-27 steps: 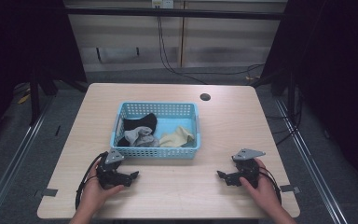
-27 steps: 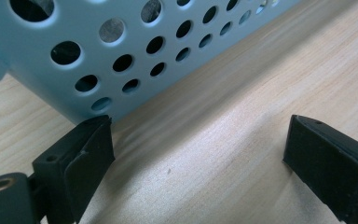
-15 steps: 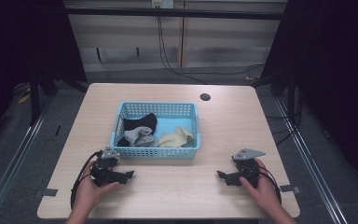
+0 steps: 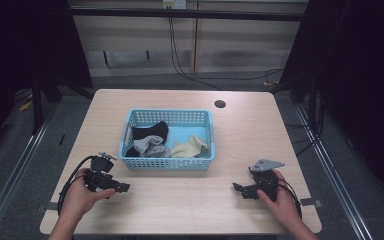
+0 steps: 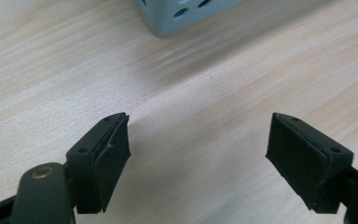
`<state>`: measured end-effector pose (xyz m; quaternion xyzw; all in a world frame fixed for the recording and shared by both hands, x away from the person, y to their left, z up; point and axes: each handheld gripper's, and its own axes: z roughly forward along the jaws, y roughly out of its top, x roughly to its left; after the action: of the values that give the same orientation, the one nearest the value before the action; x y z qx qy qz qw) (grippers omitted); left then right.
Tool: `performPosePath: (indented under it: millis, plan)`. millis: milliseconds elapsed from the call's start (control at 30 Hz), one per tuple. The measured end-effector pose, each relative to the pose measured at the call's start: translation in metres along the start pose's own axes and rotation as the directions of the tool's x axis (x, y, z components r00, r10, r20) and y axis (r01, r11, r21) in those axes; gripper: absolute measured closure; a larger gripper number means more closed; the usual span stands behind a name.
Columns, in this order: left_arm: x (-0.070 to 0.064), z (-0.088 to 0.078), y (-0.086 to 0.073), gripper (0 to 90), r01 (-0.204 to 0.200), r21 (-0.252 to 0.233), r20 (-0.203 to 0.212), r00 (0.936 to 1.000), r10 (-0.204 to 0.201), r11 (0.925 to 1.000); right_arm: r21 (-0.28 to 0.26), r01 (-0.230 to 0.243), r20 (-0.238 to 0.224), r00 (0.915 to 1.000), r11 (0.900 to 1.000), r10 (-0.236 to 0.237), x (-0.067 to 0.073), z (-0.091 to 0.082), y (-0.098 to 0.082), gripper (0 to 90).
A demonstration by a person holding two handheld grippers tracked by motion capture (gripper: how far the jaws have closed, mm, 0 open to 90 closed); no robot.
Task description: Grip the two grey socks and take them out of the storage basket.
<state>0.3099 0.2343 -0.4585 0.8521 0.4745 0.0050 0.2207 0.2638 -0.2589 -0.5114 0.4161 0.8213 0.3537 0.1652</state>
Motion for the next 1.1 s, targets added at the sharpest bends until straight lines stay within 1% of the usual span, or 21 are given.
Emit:
performPosePath:
  millis: [33,67,100,200,267,333,367,433,567,633,667,767,800,900,967,1100]
  plan:
    - [0.000,-0.002,0.003,20.5,-0.006,0.011,0.006,1.0000,0.006,0.9999,0.000,0.000,0.000,1.0000,1.000,0.000,0.000,0.000,0.000,11.4]
    - [0.000,-0.002,0.003,20.6,-0.006,0.011,0.006,1.0000,0.006,0.9999,0.000,0.000,0.000,1.0000,1.000,0.000,0.000,0.000,0.000,11.4]
    - [-0.001,-0.004,0.005,20.7,0.002,0.015,0.008,1.0000,-0.002,0.9999,0.000,0.000,0.001,1.0000,1.000,0.000,0.000,0.000,0.000,11.4]
    - [-0.002,-0.013,0.016,21.4,-0.016,0.058,0.010,0.9998,0.015,0.9982,0.001,-0.002,0.000,1.0000,1.000,0.002,0.000,0.000,0.000,11.4]
    - [-0.003,-0.016,0.019,21.7,-0.013,0.056,0.010,0.9999,0.012,0.9983,0.002,-0.003,0.000,1.0000,1.000,0.003,0.000,0.000,0.000,11.4]
    - [-0.004,-0.023,0.028,21.7,-0.016,0.062,0.010,0.9998,0.015,0.9980,0.002,-0.003,0.001,1.0000,1.000,0.003,0.000,0.000,0.000,11.4]
    - [-0.004,-0.027,0.033,21.8,-0.015,0.071,0.020,0.9997,0.014,0.9973,0.002,-0.002,0.001,1.0000,1.000,0.002,0.000,0.000,0.000,11.4]
    - [-0.004,-0.028,0.036,21.8,-0.014,0.080,0.016,0.9998,0.013,0.9967,0.002,-0.003,0.001,1.0000,1.000,0.003,0.000,0.000,0.000,11.4]
    - [-0.005,-0.035,0.052,22.5,-0.015,0.100,0.021,0.9997,0.013,0.9949,0.002,-0.002,0.001,1.0000,1.000,0.002,0.000,0.000,0.000,11.4]
    - [-0.005,-0.037,0.058,22.8,-0.014,0.095,0.025,0.9996,0.012,0.9954,0.002,-0.002,0.001,1.0000,1.000,0.002,0.000,0.000,0.000,11.4]
    - [-0.005,-0.037,0.062,23.0,-0.020,0.100,0.029,0.9994,0.017,0.9948,0.002,-0.002,0.000,1.0000,1.000,0.002,0.000,0.000,0.000,11.4]
    - [-0.005,-0.039,0.071,23.0,-0.016,0.102,0.021,0.9997,0.014,0.9947,0.002,-0.002,0.001,1.0000,1.000,0.002,0.000,0.000,0.000,11.4]
    - [-0.005,-0.040,0.074,23.0,-0.008,0.104,0.019,0.9998,0.006,0.9945,0.001,-0.002,0.000,1.0000,1.000,0.002,0.000,0.000,0.000,11.4]
    - [-0.003,-0.044,0.082,23.0,-0.011,0.099,0.013,0.9999,0.010,0.9951,0.002,-0.002,0.000,1.0000,1.000,0.002,0.000,0.000,0.000,11.4]
    - [-0.003,-0.046,0.088,23.0,0.003,0.094,0.007,1.0000,-0.004,0.9956,0.002,-0.002,0.000,1.0000,1.000,0.002,0.000,0.000,0.000,11.4]
    - [-0.003,-0.047,0.099,23.1,0.011,0.089,0.004,0.9999,-0.011,0.9959,0.002,-0.003,0.001,1.0000,1.000,0.003,0.000,0.000,0.000,11.4]
